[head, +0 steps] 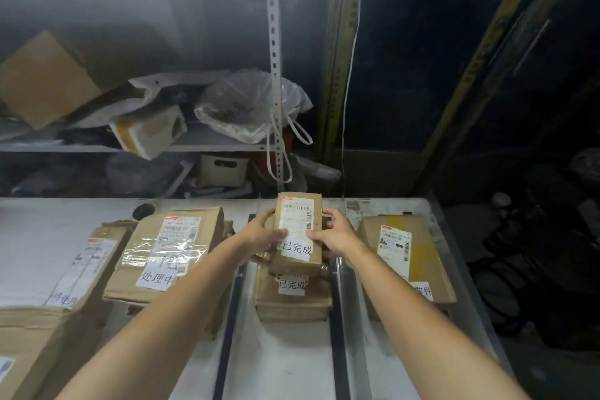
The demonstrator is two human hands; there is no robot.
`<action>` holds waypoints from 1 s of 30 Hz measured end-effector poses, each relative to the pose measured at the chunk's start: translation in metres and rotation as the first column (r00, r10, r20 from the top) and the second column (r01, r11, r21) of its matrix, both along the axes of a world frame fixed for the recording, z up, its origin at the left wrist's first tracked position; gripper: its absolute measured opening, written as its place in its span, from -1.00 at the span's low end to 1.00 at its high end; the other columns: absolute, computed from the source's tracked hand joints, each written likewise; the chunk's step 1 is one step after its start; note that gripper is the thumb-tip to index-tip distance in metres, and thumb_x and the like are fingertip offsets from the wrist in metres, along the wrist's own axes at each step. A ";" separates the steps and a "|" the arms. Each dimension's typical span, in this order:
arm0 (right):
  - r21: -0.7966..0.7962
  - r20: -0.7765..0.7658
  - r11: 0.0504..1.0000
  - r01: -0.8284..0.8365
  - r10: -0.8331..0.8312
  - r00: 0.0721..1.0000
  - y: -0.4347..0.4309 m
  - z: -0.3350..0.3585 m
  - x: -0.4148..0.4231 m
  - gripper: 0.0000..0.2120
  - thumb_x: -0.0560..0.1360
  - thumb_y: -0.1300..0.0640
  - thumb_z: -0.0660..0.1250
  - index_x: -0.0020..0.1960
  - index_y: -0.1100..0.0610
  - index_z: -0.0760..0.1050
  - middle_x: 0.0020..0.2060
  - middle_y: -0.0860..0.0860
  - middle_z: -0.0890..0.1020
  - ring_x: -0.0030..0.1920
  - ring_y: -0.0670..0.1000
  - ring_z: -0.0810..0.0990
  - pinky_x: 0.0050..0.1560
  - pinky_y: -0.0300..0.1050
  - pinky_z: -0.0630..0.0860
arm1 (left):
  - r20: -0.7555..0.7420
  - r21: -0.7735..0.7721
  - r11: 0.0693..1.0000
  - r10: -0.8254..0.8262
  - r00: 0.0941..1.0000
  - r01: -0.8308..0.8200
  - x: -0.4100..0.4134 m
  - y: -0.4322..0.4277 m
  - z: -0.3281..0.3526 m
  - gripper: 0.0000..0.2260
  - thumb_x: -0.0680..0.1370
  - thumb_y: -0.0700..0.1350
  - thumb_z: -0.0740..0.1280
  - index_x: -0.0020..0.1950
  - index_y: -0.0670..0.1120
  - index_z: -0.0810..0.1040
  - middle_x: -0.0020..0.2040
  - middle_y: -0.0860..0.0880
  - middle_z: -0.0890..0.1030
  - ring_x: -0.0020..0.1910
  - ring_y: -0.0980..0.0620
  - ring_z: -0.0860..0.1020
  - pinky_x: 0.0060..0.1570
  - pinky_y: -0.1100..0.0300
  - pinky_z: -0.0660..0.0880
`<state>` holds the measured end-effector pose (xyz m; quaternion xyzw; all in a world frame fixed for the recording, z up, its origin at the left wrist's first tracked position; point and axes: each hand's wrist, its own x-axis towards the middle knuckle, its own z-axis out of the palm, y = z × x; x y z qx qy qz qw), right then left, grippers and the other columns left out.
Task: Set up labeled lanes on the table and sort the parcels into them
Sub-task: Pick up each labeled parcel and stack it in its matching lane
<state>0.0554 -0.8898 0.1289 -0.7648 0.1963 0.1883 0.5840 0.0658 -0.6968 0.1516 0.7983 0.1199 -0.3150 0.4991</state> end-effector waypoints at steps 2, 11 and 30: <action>-0.014 -0.004 1.000 -0.022 0.022 1.000 0.000 0.001 0.001 -0.35 0.49 0.27 0.47 0.46 -0.04 0.27 0.02 -0.09 0.52 0.08 0.04 0.61 0.02 0.11 0.66 | -0.006 0.019 1.000 -0.006 1.000 0.006 0.000 0.001 0.002 -0.40 0.61 -0.08 0.37 0.56 0.20 0.18 0.09 -0.04 0.63 0.02 -0.07 0.63 -0.17 -0.03 0.66; -0.682 -0.046 0.647 -0.340 0.426 0.903 0.010 0.048 0.022 -0.54 0.50 0.04 0.40 0.36 0.03 0.38 0.22 0.07 0.58 0.17 0.13 0.59 0.08 0.03 0.54 | 0.169 0.307 0.946 -0.167 0.971 0.109 0.000 0.039 0.058 -0.49 0.63 0.06 0.31 0.55 0.03 0.30 0.43 -0.11 0.46 0.21 -0.13 0.56 0.11 -0.03 0.60; -0.833 -0.097 0.052 -0.551 0.967 0.237 0.487 0.177 -0.050 -0.40 0.57 -0.13 0.31 0.53 0.06 0.26 0.44 0.05 0.45 0.36 0.11 0.48 0.30 0.02 0.47 | 0.256 0.761 0.549 0.235 0.938 -0.345 -0.260 0.533 0.165 -0.51 0.65 0.05 0.25 0.56 -0.05 0.31 0.53 -0.08 0.35 0.47 -0.10 0.36 0.39 0.05 0.34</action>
